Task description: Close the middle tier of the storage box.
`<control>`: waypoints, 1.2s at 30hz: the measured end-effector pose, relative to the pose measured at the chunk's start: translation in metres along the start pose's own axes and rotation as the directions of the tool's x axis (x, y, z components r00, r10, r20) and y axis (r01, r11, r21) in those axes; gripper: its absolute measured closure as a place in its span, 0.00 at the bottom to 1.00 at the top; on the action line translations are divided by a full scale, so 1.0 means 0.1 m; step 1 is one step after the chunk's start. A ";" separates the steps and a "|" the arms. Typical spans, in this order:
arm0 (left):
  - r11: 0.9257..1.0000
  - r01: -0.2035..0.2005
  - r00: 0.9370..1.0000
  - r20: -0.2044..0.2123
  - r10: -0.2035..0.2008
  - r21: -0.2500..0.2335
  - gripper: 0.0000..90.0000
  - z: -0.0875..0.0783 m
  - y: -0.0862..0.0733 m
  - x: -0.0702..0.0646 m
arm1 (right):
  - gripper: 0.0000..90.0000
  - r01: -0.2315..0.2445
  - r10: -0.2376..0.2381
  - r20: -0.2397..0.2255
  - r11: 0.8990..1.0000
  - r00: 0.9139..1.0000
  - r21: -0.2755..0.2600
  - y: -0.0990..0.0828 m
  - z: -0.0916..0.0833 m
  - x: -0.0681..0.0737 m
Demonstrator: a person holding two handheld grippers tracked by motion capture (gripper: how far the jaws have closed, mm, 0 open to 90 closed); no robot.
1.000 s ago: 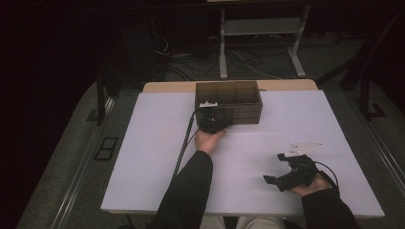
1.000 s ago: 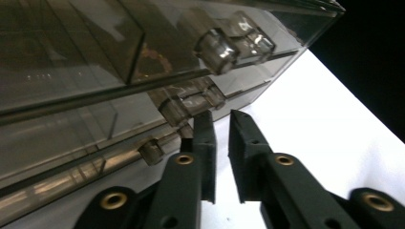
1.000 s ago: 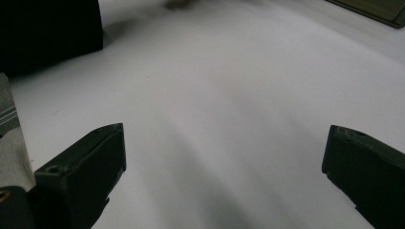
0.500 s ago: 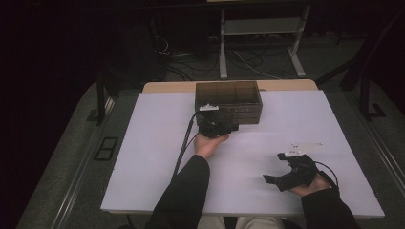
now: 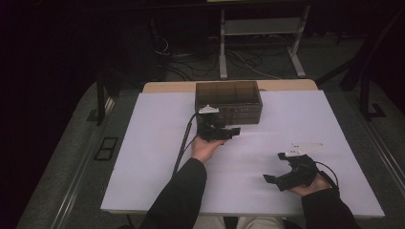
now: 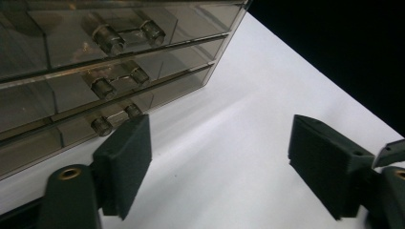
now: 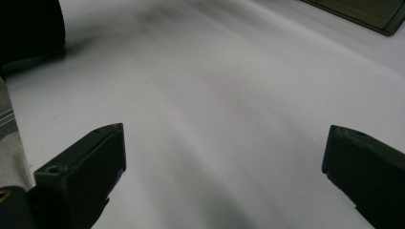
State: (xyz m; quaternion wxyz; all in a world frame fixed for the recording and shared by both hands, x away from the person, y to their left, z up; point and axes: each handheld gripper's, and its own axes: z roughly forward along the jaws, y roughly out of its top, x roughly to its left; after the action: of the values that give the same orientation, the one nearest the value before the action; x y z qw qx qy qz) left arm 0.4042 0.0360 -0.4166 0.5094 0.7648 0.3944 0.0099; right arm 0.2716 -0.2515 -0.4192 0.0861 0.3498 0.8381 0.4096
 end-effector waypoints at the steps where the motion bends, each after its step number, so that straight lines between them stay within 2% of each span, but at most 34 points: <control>1: 1.000 -0.005 1.000 -0.002 0.005 0.002 0.19 -0.02 0.00 0.00 | 0.01 0.000 0.000 0.001 1.000 1.000 -0.001 0.00 0.00 0.00; 14: 0.999 -0.025 1.000 0.000 0.025 0.027 0.14 -0.20 0.01 -0.03 | 0.01 -0.001 0.001 0.001 1.000 1.000 -0.001 0.00 0.00 0.00; 18: 0.998 -0.045 0.999 0.006 0.044 0.050 0.08 -0.24 0.02 -0.07 | 0.01 -0.001 0.001 0.001 1.000 1.000 -0.001 0.00 0.00 0.00; 21: 0.995 -0.069 0.998 0.000 0.070 0.067 0.04 -0.29 0.01 -0.10 | 0.01 -0.002 0.002 0.002 1.000 1.000 -0.002 0.00 0.00 0.01; 27: 0.993 -0.087 0.996 -0.008 0.088 0.081 0.00 -0.38 -0.01 -0.09 | 0.01 -0.003 0.003 0.001 1.000 1.000 -0.005 0.00 0.00 0.01; 34: 0.992 -0.101 0.995 -0.017 0.103 0.076 0.00 -0.53 -0.03 -0.08 | 0.01 -0.003 0.003 0.002 1.000 1.000 -0.005 0.00 0.00 0.01; 36: 0.990 -0.108 0.993 -0.033 0.111 0.091 0.00 -0.59 -0.05 -0.07 | 0.01 -0.006 0.006 0.001 1.000 1.000 -0.003 0.00 0.00 0.02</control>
State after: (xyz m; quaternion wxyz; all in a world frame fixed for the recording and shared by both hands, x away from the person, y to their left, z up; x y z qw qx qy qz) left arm 0.3719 0.0778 -0.3891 0.4660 0.8068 0.3614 0.0351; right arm 0.2702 -0.2502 -0.4186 0.0860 0.3523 0.8364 0.4110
